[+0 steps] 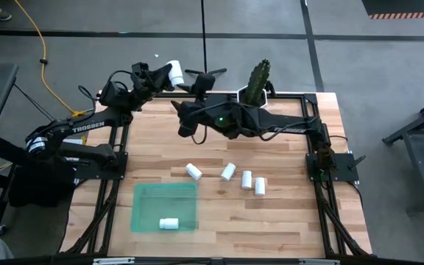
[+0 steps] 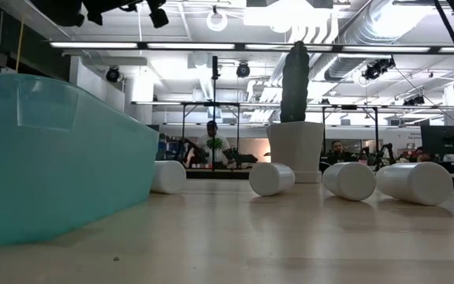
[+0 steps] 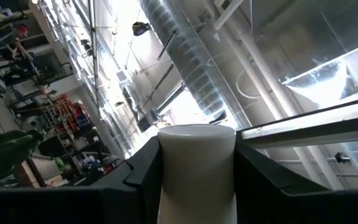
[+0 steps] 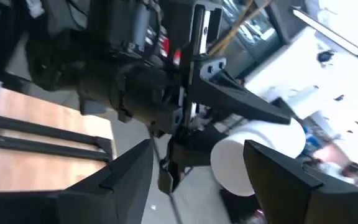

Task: Pick and place pill bottles into a basket
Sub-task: Put the white pill bottle into the green bin

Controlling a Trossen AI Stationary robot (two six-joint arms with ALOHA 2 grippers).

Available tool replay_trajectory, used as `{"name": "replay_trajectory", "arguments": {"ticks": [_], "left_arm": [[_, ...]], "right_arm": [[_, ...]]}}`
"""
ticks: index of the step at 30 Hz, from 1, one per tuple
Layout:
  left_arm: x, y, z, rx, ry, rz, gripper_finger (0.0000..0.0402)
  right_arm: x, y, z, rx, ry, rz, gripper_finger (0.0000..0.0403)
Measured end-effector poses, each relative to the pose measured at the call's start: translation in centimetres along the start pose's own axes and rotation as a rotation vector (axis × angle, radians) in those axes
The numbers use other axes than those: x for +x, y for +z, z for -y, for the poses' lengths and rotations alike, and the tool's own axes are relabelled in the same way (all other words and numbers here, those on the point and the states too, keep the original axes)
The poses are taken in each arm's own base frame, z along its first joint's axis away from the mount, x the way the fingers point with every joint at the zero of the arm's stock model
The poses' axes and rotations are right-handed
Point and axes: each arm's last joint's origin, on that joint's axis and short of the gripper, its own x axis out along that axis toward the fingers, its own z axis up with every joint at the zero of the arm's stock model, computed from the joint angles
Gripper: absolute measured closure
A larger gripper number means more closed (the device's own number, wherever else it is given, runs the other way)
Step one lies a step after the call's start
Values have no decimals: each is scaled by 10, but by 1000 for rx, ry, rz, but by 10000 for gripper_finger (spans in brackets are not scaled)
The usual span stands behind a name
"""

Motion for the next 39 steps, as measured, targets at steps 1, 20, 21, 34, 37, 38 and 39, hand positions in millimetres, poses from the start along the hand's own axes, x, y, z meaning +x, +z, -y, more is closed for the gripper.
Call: {"name": "replay_trajectory", "arguments": {"ticks": [1, 20, 21, 34, 37, 38, 39], "left_arm": [[0, 0, 0, -1, -1, 2, 211], [0, 1, 4, 2, -34, 4, 211], [0, 0, 2, 1, -31, -21, 211], [0, 0, 3, 3, -34, -8, 211], [0, 0, 3, 3, -34, -7, 211], [0, 0, 3, 3, -35, -7, 211], [0, 0, 3, 3, -36, -7, 211]], "right_arm": [[1, -1, -1, -16, -17, -16, 162], [12, -2, 12, -158, -138, -10, 162], [13, -2, 15, -146, -158, -9, 162], [11, 0, 17, -189, -159, 0, 162], [14, -2, 13, -184, -148, -2, 162], [14, -2, 12, -190, -148, -5, 162], [15, -3, 11, -197, -142, -8, 162]]}}
